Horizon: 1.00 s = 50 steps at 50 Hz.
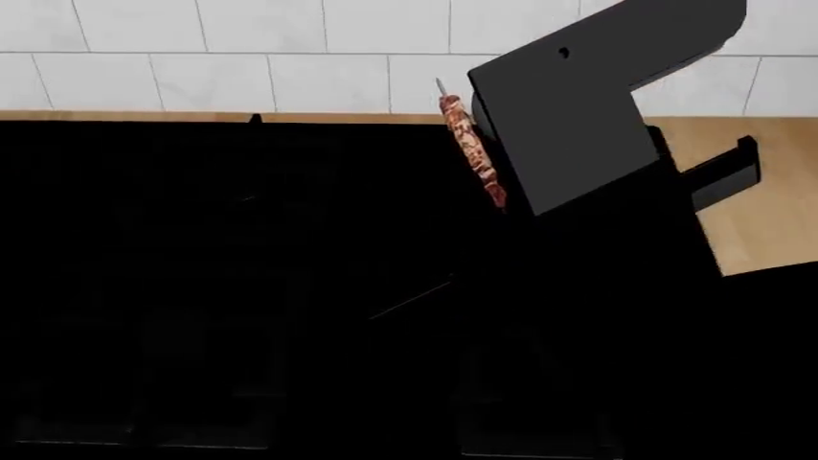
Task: Pick the kebabs from the plate and place it in the pan.
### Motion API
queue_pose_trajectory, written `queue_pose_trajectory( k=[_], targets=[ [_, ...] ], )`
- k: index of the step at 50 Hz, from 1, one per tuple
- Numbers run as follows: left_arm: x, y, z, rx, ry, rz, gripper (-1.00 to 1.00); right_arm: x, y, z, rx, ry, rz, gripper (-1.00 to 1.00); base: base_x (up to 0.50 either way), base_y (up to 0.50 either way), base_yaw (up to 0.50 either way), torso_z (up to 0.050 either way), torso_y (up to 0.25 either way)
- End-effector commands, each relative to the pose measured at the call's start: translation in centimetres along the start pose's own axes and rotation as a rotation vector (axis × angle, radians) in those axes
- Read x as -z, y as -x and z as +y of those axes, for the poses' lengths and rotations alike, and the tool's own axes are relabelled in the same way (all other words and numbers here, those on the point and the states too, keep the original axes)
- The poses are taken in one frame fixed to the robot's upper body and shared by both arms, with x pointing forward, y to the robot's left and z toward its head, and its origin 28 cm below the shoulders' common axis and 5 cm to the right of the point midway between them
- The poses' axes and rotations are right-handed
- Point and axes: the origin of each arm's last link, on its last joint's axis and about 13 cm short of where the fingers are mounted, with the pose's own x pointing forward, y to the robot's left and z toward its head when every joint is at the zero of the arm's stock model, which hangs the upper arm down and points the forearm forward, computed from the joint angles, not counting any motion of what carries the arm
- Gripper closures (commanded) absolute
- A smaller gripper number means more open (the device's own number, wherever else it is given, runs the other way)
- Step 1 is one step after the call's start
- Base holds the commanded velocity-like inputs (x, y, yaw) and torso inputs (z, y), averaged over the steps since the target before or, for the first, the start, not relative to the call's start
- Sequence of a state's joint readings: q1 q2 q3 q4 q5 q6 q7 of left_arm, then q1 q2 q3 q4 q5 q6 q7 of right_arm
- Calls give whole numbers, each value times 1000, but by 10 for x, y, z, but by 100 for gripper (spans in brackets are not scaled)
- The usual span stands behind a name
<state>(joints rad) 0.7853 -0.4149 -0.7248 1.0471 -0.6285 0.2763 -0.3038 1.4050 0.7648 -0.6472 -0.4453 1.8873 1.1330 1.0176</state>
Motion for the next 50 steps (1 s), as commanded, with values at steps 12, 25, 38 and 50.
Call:
queue_pose_trajectory(
  k=[12,25,38,50],
  targets=[
    [-2,4,3,-3,-2,-1,-100,-3,2,1,0,14,-9,100,0,500,0,0,0],
    [-4,4,5,-9,4,-4,-100,-6,3,0,5,18,-15,100,0,500,0,0,0],
    [-2,2,4,-9,1,1,-100,-8,0,0,6,25,-21,100,0,500,0,0,0],
    [-3,2,4,-6,-2,2,-100,-17,1,-4,14,24,-33,100,0,500,0,0,1]
  ],
)
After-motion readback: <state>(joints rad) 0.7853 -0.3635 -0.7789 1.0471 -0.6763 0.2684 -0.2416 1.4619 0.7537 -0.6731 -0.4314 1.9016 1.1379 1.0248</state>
